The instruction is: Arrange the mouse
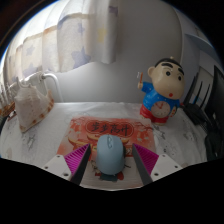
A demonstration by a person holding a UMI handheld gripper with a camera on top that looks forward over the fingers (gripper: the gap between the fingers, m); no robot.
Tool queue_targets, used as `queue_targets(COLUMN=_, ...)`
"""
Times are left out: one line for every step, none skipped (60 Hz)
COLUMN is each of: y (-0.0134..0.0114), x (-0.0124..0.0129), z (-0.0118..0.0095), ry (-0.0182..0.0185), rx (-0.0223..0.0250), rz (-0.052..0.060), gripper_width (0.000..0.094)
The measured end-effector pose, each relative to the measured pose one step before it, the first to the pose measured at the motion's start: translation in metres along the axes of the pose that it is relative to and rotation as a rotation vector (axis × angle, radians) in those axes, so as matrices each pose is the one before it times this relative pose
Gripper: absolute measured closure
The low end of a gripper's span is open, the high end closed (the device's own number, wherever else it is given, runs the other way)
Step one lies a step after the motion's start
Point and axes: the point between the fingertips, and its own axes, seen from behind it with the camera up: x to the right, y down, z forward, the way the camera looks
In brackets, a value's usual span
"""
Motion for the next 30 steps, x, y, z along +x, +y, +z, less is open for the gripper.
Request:
queue_targets(y=-0.00124, x=0.00055, z=-0.00625, ry=-0.00061, rx=-0.00405, rz=0.0048, gripper_width=0.0106)
queue_targets(y=-0.00108, x=-0.00003, z=-0.00659, ry=-0.00119, rx=-0.00538, rz=0.0072, gripper_width=0.0107)
queue_targets(y=-0.00111, x=-0.00029, z=-0.008, ry=-0.0026, rx=-0.00511, rz=0.0083, gripper_width=0.0099)
queue_targets(y=-0.00078, x=-0.00027, z=-0.00913, ry=-0.00244, rx=-0.00565, rz=0.0074, gripper_width=0.0089)
queue_targets(y=-0.00005, x=0.00036, z=-0.00988, ry=-0.00091, rx=-0.00509, rz=0.0058, gripper_width=0.0084)
queue_targets(y=-0.00055, x=-0.00023, z=-0.01071, ry=-0.00188, rx=-0.00529, rz=0.0069, gripper_width=0.0081)
queue_targets(y=-0.0006, x=-0.00025, z=-0.01121, ry=-0.00253, rx=-0.00262, rz=0.0066, gripper_width=0.008)
queue_targets(y=-0.0005, x=-0.00055, z=-0.01174, ry=-0.00439, rx=-0.00157, rz=0.0049, gripper_width=0.0082)
queue_targets(y=-0.00032, x=-0.00065, z=-0.01227, ry=-0.00462, rx=-0.00129, rz=0.004, gripper_width=0.0082)
queue_targets(y=0.00036, x=0.00014, z=-0.01255, ry=-0.00306, rx=-0.00222, rz=0.0033, gripper_width=0.0084)
queue_targets(y=0.00113, x=0.00055, z=-0.01249, ry=-0.00124, rx=-0.00422, rz=0.0044, gripper_width=0.0084)
queue_targets(y=0.00164, x=0.00031, z=-0.01231, ry=-0.00018, rx=-0.00518, rz=0.0046, gripper_width=0.0083)
queue_targets(y=0.00153, x=-0.00116, z=-0.01192, ry=-0.00058, rx=-0.00556, rz=0.0053, gripper_width=0.0084)
queue_targets(y=0.00194, x=-0.00084, z=-0.0126, ry=-0.0047, rx=-0.00444, rz=0.0017, gripper_width=0.0083)
queue_targets(y=0.00203, x=-0.00071, z=-0.01106, ry=-0.00543, rx=-0.0034, rz=-0.0007, gripper_width=0.0083)
queue_targets(y=0.00219, x=-0.00065, z=-0.01124, ry=-0.00564, rx=-0.00303, rz=-0.0033, gripper_width=0.0081)
queue_targets(y=0.0024, x=-0.00027, z=-0.0109, ry=-0.00291, rx=-0.00291, rz=-0.0033, gripper_width=0.0081)
queue_targets(y=0.00285, x=0.00033, z=-0.01013, ry=0.00009, rx=-0.00386, rz=-0.0019, gripper_width=0.0083)
queue_targets(y=0.00328, x=0.00076, z=-0.00973, ry=0.00306, rx=-0.00491, rz=-0.0006, gripper_width=0.0082)
queue_targets(y=0.00345, x=0.00101, z=-0.00886, ry=0.00429, rx=-0.00521, rz=-0.0007, gripper_width=0.0082)
queue_targets(y=0.00329, x=0.00065, z=-0.00819, ry=0.00297, rx=-0.00518, rz=-0.0024, gripper_width=0.0082)
queue_targets(y=0.00314, x=0.00028, z=-0.0079, ry=0.00048, rx=-0.00466, rz=-0.004, gripper_width=0.0084)
queue_targets(y=0.00365, x=-0.00156, z=-0.0068, ry=0.00009, rx=-0.00243, rz=-0.0052, gripper_width=0.0084)
queue_targets(y=0.00294, x=-0.00003, z=-0.00663, ry=-0.00178, rx=-0.00324, rz=-0.0055, gripper_width=0.0083)
queue_targets(y=0.00305, x=-0.00001, z=-0.00615, ry=0.0002, rx=-0.00191, rz=-0.0032, gripper_width=0.0084)
queue_targets(y=0.00284, x=0.00065, z=-0.00545, ry=0.00173, rx=-0.00242, rz=-0.0027, gripper_width=0.0085)
queue_targets(y=0.00283, x=0.00104, z=-0.00515, ry=0.00393, rx=-0.00263, rz=-0.0013, gripper_width=0.0083)
queue_targets(y=0.00264, x=0.00119, z=-0.00476, ry=0.00415, rx=-0.00282, rz=0.0001, gripper_width=0.0083)
queue_targets(y=0.0025, x=0.0005, z=-0.00432, ry=0.003, rx=-0.00178, rz=0.001, gripper_width=0.0083)
queue_targets(y=0.002, x=0.00005, z=-0.00395, ry=0.00124, rx=0.00034, rz=0.0001, gripper_width=0.0083)
